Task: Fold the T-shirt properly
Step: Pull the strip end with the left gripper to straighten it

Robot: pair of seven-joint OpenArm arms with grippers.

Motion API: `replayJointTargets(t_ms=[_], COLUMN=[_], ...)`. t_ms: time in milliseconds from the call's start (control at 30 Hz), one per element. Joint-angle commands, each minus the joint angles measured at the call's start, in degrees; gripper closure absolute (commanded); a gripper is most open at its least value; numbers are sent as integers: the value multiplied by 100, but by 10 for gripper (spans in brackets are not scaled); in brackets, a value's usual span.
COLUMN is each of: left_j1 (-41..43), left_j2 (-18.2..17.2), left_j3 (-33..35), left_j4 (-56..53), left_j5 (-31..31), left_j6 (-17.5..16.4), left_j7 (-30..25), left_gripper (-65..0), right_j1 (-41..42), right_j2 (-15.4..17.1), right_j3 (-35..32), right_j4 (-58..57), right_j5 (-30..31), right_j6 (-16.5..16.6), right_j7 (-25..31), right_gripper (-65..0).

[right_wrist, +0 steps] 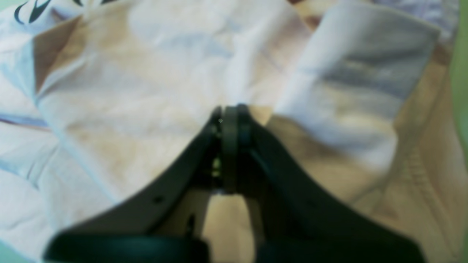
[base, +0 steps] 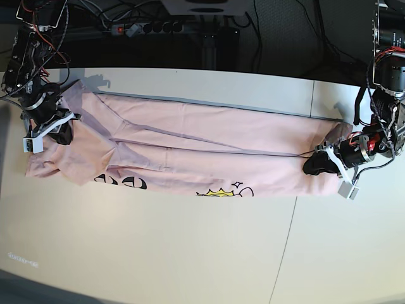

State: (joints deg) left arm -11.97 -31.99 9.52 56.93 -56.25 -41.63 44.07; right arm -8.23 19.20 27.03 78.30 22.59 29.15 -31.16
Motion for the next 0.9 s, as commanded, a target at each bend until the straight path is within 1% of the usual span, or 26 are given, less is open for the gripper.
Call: replayJointTargets(t_ms=[0,67,133,167,233,267,333,400,433,533,667,867], left_j1=[-107,-125,-125,-122,-122,-122,-109,-44,-15,83,234,262], left_j2=[-205,-310,-415,-472,-623,-734,-970,-1117,-1152,-1134,-1071,-1054], left_j3=[-90,-291,-664,-892,-1327,-1451,-1486,-1425,-1377,-1176,-1045,-1045], left_j4=[83,186,321,380,463,479,476,479,476,472,470,382], left_j5=[-118,-557,-949,-1134,-1394,-1443,-1469,-1469,-1467,-1355,-643,-562], left_j6=[163,163,163,163,163,163,163,163,163,163,163,163], left_j7=[170,516,901,1075,1298,1322,1322,1318,1318,1211,791,717], left_gripper=[-79,-178,-280,-310,-321,-323,-366,-415,-426,-426,-426,-426], right_j1=[-7,-4,-4,-4,-7,-7,-7,-4,-4,-4,-4,-7], right_j2=[79,79,79,79,79,79,79,79,79,79,76,79], right_j3=[15,15,15,15,15,15,15,4,-13,-111,-245,-247], right_j4=[0,0,0,0,0,0,0,0,0,0,0,0], right_j5=[-205,-205,-203,-203,-203,-203,-203,-195,-166,-109,-116,-116], right_j6=[404,404,404,404,404,407,407,407,407,407,407,407], right_j7=[-229,-227,-227,-227,-229,-232,-251,-251,-251,-254,-391,-444], right_gripper=[0,0,0,0,0,0,0,0,0,0,0,0])
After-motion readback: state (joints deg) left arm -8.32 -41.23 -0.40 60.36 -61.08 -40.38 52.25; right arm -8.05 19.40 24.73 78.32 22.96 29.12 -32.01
